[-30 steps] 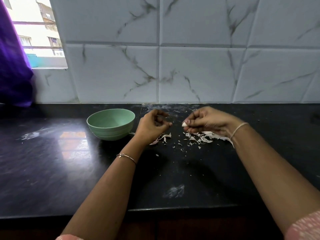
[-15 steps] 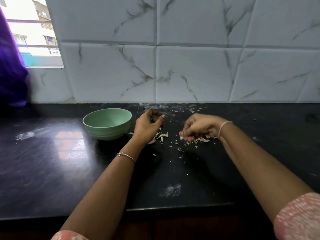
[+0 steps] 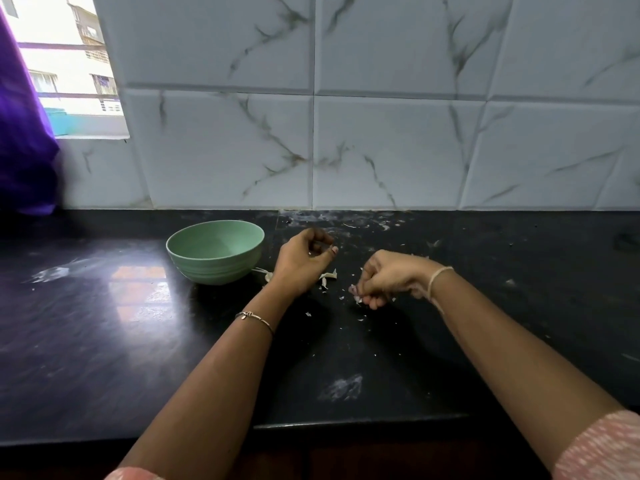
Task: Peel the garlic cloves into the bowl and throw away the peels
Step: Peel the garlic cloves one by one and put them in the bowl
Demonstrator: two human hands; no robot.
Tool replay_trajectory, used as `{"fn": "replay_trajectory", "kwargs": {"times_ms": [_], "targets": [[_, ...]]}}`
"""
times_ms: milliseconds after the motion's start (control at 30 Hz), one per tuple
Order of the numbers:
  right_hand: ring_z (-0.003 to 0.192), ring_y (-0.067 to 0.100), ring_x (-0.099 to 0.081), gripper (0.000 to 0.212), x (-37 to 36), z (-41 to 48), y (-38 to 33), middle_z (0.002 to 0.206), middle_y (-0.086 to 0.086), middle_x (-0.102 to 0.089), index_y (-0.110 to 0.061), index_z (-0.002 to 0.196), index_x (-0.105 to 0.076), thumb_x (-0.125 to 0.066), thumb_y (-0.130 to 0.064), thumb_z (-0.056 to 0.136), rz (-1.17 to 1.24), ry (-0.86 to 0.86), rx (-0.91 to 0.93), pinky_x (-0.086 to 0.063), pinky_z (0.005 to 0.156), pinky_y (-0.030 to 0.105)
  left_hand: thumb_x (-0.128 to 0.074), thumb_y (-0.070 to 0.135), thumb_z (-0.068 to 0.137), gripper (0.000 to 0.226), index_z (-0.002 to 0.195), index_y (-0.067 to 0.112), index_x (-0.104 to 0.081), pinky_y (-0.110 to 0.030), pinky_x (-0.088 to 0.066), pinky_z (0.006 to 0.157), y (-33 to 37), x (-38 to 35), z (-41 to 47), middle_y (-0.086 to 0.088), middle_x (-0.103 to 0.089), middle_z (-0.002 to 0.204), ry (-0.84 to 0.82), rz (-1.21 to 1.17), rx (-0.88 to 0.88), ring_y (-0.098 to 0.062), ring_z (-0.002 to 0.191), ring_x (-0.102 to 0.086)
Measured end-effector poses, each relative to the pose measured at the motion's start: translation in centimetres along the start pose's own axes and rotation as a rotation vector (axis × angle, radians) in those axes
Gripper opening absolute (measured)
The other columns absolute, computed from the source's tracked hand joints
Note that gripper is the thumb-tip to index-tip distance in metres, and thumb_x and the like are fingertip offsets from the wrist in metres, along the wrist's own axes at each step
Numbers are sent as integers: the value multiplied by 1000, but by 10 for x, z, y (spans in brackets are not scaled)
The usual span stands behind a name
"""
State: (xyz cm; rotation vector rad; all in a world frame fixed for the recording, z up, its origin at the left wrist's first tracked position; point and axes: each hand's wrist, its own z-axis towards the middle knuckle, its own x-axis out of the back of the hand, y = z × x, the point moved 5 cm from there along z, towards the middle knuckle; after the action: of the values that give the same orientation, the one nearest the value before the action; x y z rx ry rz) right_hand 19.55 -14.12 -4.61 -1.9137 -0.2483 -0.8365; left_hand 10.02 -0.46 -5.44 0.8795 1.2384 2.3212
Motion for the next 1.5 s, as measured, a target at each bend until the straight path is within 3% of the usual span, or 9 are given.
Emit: {"fn": "replay_trajectory", "kwargs": {"times_ms": [133,233,400,600,767,900,1000,1200,1500], "targets": [[65,15,-66,7,10,-1,1,78,9,-70,2,95,-63,-65,-3,90,234,283,216,-56,60,20,-67,15,90,7,95,19,-65,-32,-56,65,-1,-10,-1,-3,-65,84,-51,-32,51,-19,67,-65],[73,12,-67,10,23,-6,5,82,6,-70,-3,94,-65,-71,-4,85,433,545,395,-55,66,18,-63,13,94,11,104,9,-64,-28,-57,54,4,-25,-7,-8,-63,92,-163,-271,166,-15,58,-64],[80,2,-67,16,22,-7,13,88,3,-70,-9,89,-65,-77,-4,79,504,651,463,-53,74,15,-61,9,94,16,110,5,-62,-25,-58,55,20,-49,-11,-8,-65,93,-267,-544,232,-15,66,-63],[75,5,-67,15,31,-4,24,82,3,-71,-11,83,-68,-78,-1,76,574,723,458,-53,72,16,-62,5,92,15,107,7,-64,-24,-57,52,25,-60,-2,-9,-65,92,-211,-551,228,-13,64,-63],[75,1,-67,2,30,1,30,85,3,-73,-9,86,-74,-74,-9,84,610,720,385,-50,69,17,-63,1,91,15,104,5,-68,-26,-59,58,19,-61,7,-10,-68,92,-103,-469,215,-12,68,-67],[68,8,-60,17,29,3,33,77,6,-71,-4,83,-73,-75,-21,84,684,717,299,-47,58,15,-65,1,90,19,91,18,-72,-34,-61,71,18,-60,10,-3,-70,85,-71,-347,126,-11,69,-67],[56,6,-54,13,26,5,36,66,2,-65,-7,75,-71,-79,-17,79,786,674,231,-46,55,13,-67,2,89,18,98,15,-75,-34,-59,80,19,-61,11,-4,-72,84,-75,-275,61,-15,75,-67],[68,10,-58,8,23,7,37,75,6,-66,-2,81,-68,-73,-8,82,1037,513,188,-53,58,14,-66,1,89,18,101,13,-74,-27,-58,80,23,-60,11,-5,-73,95,-109,-308,12,-17,89,-70],[69,10,-62,5,22,2,37,66,1,-70,-1,82,-67,-65,0,87,1088,431,168,-55,65,16,-66,1,89,21,97,18,-75,-26,-57,82,24,-57,9,-3,-74,98,-138,-310,-33,-16,93,-70]]}}
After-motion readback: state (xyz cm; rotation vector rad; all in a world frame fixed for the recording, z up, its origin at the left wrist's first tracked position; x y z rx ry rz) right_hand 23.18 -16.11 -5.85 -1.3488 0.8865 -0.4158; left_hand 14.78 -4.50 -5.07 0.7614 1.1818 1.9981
